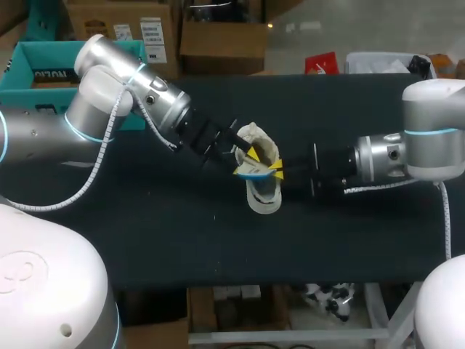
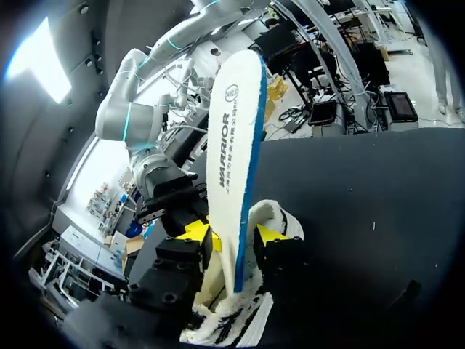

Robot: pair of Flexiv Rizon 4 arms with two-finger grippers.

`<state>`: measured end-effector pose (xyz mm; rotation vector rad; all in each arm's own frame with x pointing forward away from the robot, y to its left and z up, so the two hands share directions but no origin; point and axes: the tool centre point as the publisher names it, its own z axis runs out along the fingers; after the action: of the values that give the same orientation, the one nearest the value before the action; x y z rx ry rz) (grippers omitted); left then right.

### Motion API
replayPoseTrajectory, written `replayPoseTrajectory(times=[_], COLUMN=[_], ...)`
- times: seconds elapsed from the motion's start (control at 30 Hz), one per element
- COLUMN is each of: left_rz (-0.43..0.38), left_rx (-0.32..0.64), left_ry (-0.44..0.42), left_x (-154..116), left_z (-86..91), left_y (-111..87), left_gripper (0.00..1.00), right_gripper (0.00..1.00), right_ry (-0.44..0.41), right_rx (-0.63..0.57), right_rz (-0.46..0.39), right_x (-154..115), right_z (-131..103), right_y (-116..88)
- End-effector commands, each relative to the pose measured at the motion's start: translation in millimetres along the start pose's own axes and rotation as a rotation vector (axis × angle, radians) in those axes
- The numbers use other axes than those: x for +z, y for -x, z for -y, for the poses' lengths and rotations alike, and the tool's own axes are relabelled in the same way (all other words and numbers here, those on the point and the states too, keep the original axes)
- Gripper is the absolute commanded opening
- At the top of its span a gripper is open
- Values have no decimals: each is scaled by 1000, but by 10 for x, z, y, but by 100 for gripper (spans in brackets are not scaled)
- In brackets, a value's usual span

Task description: Open the shoe tongue, take the insole out of the shoe, put the insole back into the shoe, and pack the shoe into the shoebox

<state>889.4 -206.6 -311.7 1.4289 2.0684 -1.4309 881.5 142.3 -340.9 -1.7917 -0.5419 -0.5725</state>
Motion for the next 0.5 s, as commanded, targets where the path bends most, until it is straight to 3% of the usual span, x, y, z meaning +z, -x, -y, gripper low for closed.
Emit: replayPoseTrajectory(times=[0.03,0.07,0.1,0.3,0.37,0.4,0.5], left_rz=[14,16,15,1,-1,-1,-4], left_rx=[13,19,24,43,41,40,38], left_ry=[-5,-9,-12,-7,-5,-4,3], left_x=[-14,-11,-7,26,30,30,29], left_z=[72,92,111,139,125,123,115], left_y=[-12,-6,-1,16,15,14,9], left_gripper=[21,4,0,0,0,0,0], right_gripper=[0,0,0,0,42,47,47], right_ry=[1,1,2,-4,-7,-4,10], right_rx=[2,2,2,11,12,12,11], right_rz=[-3,-3,-3,-4,-2,3,14], right_x=[-2,-2,-2,-4,-5,-7,-22], right_z=[-4,-6,-6,4,47,71,156], right_y=[11,10,9,18,23,23,29])
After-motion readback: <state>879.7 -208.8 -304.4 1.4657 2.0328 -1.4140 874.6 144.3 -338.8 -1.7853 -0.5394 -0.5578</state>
